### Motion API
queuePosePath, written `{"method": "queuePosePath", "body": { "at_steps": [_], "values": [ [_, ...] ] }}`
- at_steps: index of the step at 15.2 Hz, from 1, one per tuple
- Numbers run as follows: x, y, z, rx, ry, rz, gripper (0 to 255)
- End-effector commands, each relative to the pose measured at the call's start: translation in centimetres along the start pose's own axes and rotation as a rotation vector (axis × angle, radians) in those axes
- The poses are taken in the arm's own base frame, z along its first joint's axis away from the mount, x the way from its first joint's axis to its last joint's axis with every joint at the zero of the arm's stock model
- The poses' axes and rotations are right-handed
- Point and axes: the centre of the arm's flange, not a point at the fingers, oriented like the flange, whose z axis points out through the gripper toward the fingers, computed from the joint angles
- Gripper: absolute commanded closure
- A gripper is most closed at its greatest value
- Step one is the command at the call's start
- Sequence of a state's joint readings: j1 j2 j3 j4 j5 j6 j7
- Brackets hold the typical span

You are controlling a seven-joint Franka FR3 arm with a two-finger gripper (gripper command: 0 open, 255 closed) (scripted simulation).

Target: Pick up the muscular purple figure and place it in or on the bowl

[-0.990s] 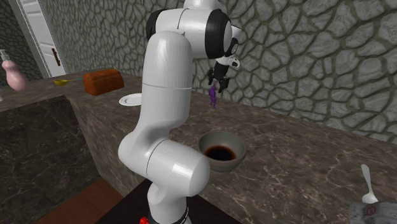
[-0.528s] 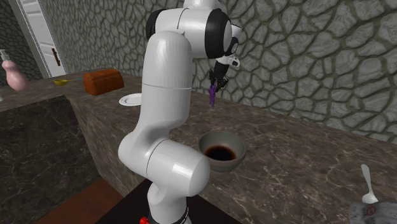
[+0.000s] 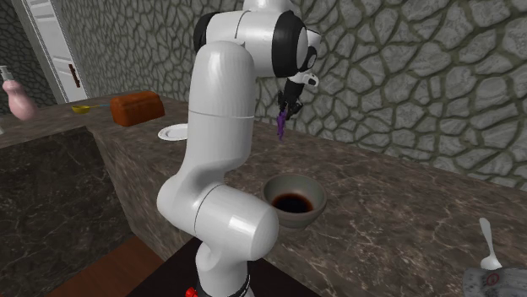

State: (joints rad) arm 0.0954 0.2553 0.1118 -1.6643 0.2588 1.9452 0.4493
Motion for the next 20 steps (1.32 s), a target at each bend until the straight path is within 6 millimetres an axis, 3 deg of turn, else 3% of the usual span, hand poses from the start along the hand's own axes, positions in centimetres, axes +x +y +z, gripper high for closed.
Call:
{"method": "queuePosePath", "body": {
  "at_steps": [1,20],
  "values": [
    [-0.2,-0.2,-0.9,-0.001,-0.002,0.000,255],
    [-1.2,-2.6,-10.6,-0.001,-0.002,0.000,255]
  ]
}}
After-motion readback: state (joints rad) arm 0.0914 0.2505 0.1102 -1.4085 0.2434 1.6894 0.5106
